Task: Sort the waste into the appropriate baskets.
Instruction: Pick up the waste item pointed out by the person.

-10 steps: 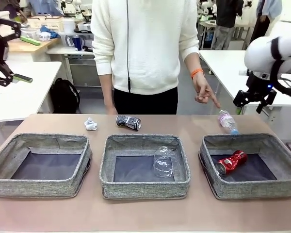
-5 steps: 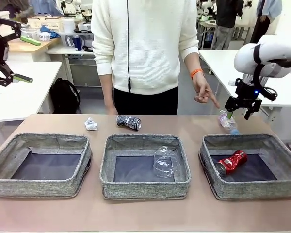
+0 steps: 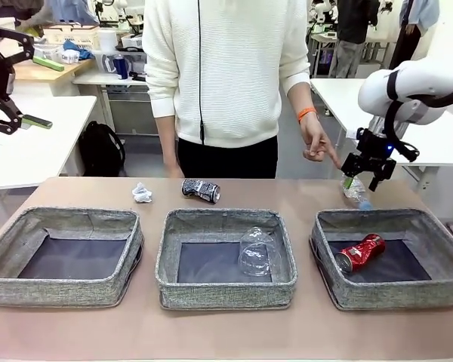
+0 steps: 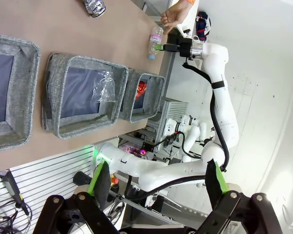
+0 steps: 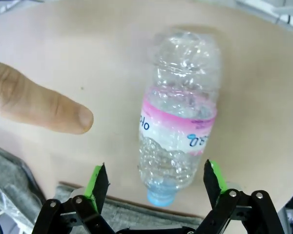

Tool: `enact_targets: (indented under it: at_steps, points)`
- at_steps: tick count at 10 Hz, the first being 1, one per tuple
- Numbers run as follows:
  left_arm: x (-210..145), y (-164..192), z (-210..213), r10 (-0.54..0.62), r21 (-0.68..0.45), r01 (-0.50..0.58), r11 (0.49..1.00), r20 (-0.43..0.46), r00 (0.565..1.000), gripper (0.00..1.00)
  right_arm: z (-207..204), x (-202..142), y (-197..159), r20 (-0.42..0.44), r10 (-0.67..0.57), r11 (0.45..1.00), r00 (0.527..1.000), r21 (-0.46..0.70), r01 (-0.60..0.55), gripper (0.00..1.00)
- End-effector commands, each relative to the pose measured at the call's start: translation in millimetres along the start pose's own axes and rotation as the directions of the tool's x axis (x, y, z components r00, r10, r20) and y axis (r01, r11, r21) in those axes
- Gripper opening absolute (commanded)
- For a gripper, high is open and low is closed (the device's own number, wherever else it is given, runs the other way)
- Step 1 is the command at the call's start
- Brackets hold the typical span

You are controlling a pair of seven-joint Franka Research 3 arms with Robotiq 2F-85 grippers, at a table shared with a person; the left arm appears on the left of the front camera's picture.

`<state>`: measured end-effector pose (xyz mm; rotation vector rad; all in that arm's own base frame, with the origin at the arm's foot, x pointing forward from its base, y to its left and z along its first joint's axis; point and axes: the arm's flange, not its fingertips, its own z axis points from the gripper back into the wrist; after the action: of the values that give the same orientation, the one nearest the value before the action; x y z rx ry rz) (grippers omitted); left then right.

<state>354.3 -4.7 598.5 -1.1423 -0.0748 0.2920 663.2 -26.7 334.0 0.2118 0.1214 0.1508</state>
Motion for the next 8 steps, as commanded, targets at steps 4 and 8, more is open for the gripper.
enact_targets:
  at_steps: [4, 8]
  points:
    - [-1.6, 0.0, 2.2, -0.010, 0.007, 0.010, 1.000, -0.010, 1.000, 1.00, -15.8, 6.8, -2.2, 0.009, 0.056, 0.998, 0.998, 0.022, -0.057, 1.00]
    - [-1.6, 0.0, 2.2, -0.010, 0.007, 0.010, 1.000, -0.010, 1.000, 1.00, -14.2, 6.5, 1.1, 0.037, 0.007, 1.000, 0.999, -0.015, -0.007, 1.00]
